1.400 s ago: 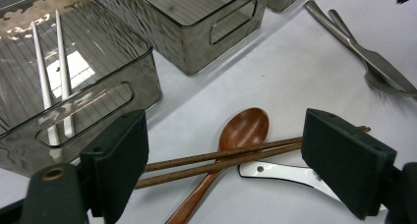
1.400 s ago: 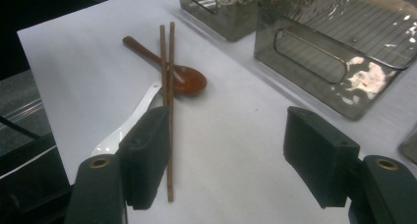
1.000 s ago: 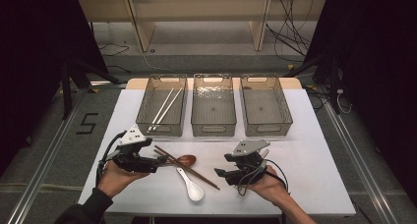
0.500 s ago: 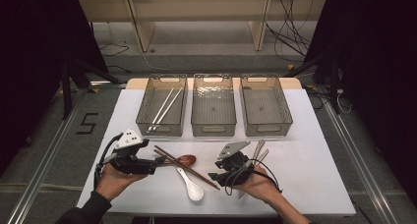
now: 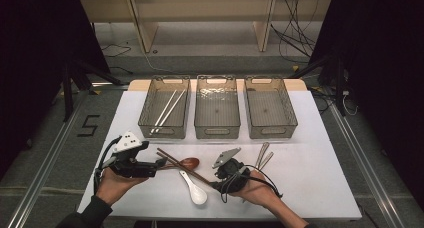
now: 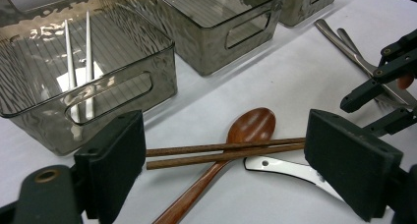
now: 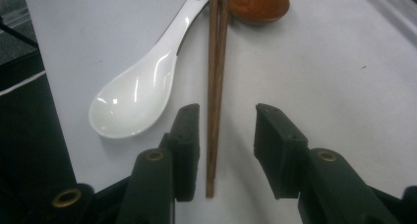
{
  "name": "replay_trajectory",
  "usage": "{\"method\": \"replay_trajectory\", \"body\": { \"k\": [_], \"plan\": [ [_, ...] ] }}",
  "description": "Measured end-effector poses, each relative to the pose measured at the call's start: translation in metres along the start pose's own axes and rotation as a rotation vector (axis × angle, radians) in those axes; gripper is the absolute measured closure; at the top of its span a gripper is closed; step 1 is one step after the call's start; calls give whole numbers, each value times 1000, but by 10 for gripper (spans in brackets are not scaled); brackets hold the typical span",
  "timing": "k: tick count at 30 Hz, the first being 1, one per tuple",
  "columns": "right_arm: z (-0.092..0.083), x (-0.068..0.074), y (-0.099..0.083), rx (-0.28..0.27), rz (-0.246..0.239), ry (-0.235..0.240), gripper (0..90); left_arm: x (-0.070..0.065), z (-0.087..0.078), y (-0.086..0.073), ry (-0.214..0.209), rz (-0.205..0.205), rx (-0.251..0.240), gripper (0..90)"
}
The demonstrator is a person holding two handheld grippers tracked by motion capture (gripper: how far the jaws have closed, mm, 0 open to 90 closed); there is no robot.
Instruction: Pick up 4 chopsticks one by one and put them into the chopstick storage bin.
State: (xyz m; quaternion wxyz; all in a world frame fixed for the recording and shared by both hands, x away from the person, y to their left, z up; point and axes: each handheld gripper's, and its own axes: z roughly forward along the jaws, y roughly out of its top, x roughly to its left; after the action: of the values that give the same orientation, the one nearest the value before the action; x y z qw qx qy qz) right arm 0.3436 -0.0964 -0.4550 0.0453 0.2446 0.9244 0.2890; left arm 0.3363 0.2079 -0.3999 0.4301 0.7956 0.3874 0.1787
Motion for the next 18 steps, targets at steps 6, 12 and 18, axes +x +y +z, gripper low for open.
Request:
{"method": "replay_trajectory", "body": {
  "k": [6, 12, 18],
  "plan": [
    [4, 0, 0, 34, -7, 17, 668, -2, 0, 0, 0, 6, 3, 154],
    [11, 1, 0, 67, 0, 27, 711, -2, 0, 0, 1, 7, 2, 154],
    [16, 0, 2, 101, 17, 39, 747, -2, 1, 0, -1, 16, 7, 155]
  ]
}}
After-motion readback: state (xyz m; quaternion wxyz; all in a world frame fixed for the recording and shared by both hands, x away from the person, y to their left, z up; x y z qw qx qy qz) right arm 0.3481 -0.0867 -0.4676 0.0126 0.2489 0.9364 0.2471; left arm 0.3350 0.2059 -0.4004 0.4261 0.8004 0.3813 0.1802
